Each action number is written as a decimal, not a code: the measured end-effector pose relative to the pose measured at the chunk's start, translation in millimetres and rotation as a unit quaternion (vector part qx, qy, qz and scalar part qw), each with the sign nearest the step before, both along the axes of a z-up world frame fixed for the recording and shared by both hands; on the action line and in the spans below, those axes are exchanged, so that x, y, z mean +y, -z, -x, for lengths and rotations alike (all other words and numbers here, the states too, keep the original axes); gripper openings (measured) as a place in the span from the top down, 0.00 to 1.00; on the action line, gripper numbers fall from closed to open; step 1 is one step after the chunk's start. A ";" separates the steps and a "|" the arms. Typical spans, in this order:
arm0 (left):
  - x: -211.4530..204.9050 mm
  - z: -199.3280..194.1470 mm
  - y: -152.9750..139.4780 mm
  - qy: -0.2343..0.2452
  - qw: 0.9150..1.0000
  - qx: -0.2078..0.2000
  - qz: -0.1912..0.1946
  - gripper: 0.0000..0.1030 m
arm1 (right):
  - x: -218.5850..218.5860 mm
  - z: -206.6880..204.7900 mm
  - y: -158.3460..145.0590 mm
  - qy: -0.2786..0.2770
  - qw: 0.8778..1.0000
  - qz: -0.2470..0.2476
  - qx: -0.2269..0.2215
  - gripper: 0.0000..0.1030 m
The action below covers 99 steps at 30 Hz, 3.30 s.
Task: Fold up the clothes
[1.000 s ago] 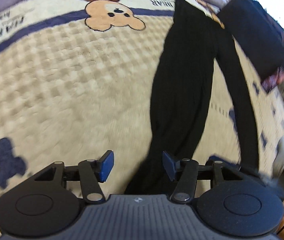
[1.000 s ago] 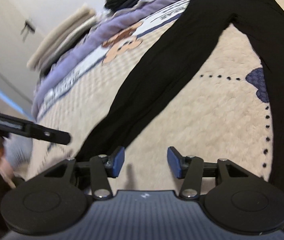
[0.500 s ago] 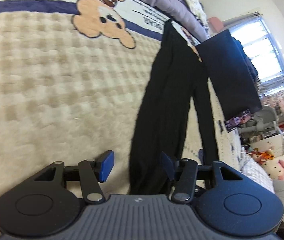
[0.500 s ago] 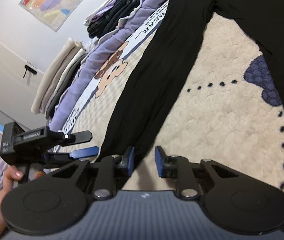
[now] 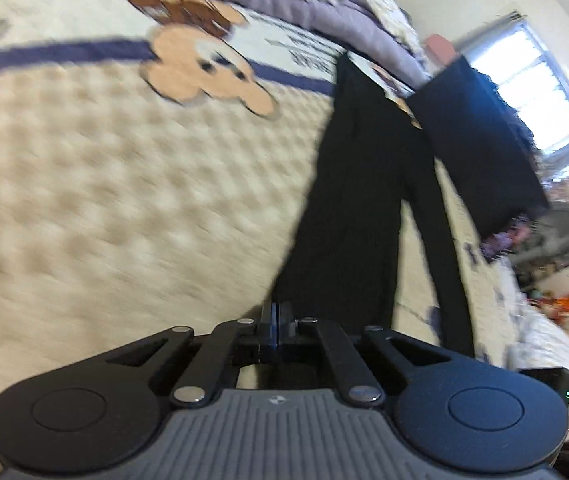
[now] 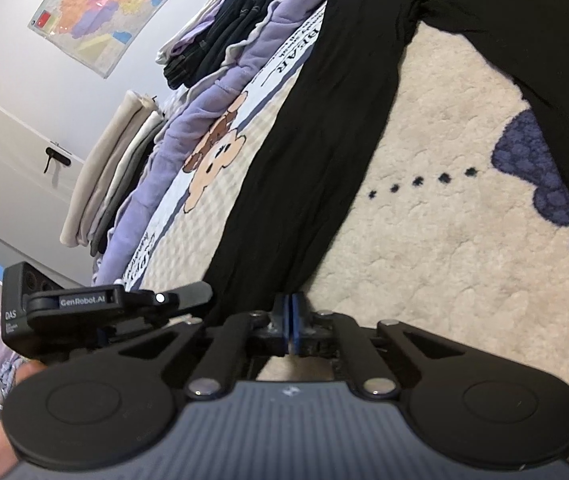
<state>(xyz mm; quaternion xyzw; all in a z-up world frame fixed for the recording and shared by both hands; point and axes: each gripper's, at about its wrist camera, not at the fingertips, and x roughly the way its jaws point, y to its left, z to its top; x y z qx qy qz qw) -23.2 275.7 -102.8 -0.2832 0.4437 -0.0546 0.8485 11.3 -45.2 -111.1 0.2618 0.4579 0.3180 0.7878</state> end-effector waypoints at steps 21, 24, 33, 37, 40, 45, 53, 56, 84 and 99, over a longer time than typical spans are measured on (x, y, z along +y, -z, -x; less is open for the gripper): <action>16.1 20.6 1.1 0.041 0.995 0.077 0.047 0.63 | 19.4 19.4 -4.7 -0.051 0.998 -0.018 0.020 0.78; 15.3 27.9 2.0 0.038 0.994 0.077 0.061 0.61 | 39.5 27.6 -6.2 -0.081 0.997 -0.006 0.015 0.76; 1.2 33.6 -2.0 0.077 0.992 0.087 0.048 0.53 | 59.1 33.7 -20.8 -0.080 0.994 0.077 0.010 0.98; -1.9 27.0 -4.0 0.092 0.990 0.102 0.042 0.52 | 42.4 36.6 -24.5 -0.088 0.991 0.099 0.023 0.98; -2.6 13.6 -7.4 0.097 0.988 0.113 0.037 0.52 | 32.6 34.4 -20.3 -0.093 0.992 0.074 0.033 0.88; 1.3 -12.9 -13.1 0.088 0.992 0.091 0.026 0.52 | 17.3 5.1 -24.6 -0.036 0.998 0.050 0.029 0.66; 4.4 -110.1 -11.5 0.065 0.995 0.044 0.056 0.52 | -2.3 -73.5 -24.9 0.047 0.996 0.072 0.017 0.64; 0.1 -155.7 -8.3 0.072 0.995 0.025 0.067 0.52 | -10.3 -97.5 -16.8 0.059 0.997 0.049 0.016 0.64; -41.4 -289.0 24.0 0.098 0.990 -0.070 0.073 1.00 | -28.8 -191.6 17.4 0.140 0.986 -0.086 -0.006 0.67; -46.0 -286.8 -2.1 0.075 0.994 -0.063 -0.056 0.85 | -27.7 -189.1 15.6 0.155 0.985 -0.079 -0.015 0.65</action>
